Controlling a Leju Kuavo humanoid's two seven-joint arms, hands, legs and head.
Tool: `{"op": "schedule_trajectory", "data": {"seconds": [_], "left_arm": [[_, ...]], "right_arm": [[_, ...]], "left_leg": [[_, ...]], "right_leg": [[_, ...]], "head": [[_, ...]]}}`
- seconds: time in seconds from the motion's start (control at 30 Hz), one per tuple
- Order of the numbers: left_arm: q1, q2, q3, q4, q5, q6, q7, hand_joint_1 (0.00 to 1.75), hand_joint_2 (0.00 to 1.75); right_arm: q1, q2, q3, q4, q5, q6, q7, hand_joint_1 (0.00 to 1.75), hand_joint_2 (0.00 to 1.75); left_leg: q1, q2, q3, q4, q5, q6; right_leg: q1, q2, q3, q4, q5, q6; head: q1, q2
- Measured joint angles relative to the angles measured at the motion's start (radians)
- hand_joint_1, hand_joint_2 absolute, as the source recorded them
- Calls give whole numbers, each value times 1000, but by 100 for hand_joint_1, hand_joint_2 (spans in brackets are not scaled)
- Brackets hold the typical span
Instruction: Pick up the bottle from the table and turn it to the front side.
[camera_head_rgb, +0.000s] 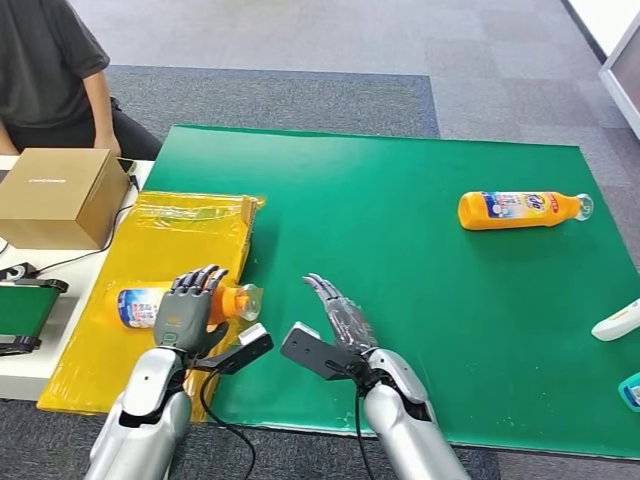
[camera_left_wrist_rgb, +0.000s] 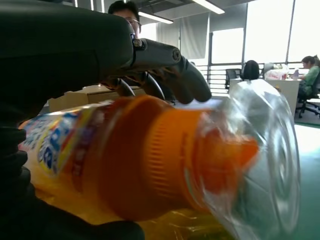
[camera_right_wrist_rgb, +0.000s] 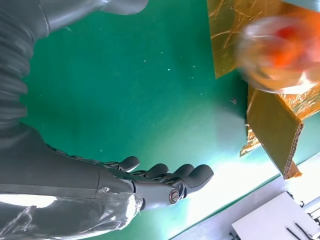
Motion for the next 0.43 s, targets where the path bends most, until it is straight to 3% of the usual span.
{"op": "schedule_trajectory", "data": {"seconds": [0.07, 0.2, 0.43], "left_arm": [[-7, 9, -5, 28, 0, 6, -7, 0, 175], [-14, 25, -20, 60, 18, 22, -45, 0, 0], [-2, 34, -19, 45, 317, 60, -232, 0, 0]], "right_arm": [[1, 0, -3, 0, -2, 0, -3, 0, 175], [1, 0, -6, 2, -8, -1, -10, 0, 175], [2, -1, -6, 6, -20, -16, -15, 0, 175]], "left_leg": [[0, 0, 0, 0, 0, 0], [0, 0, 0, 0, 0, 0], [0, 0, -1, 0, -1, 0]], "right_leg": [[0, 0, 0, 0, 0, 0], [0, 0, 0, 0, 0, 0], [0, 0, 0, 0, -1, 0]], "head": [[0, 0], [0, 0], [0, 0]]}}
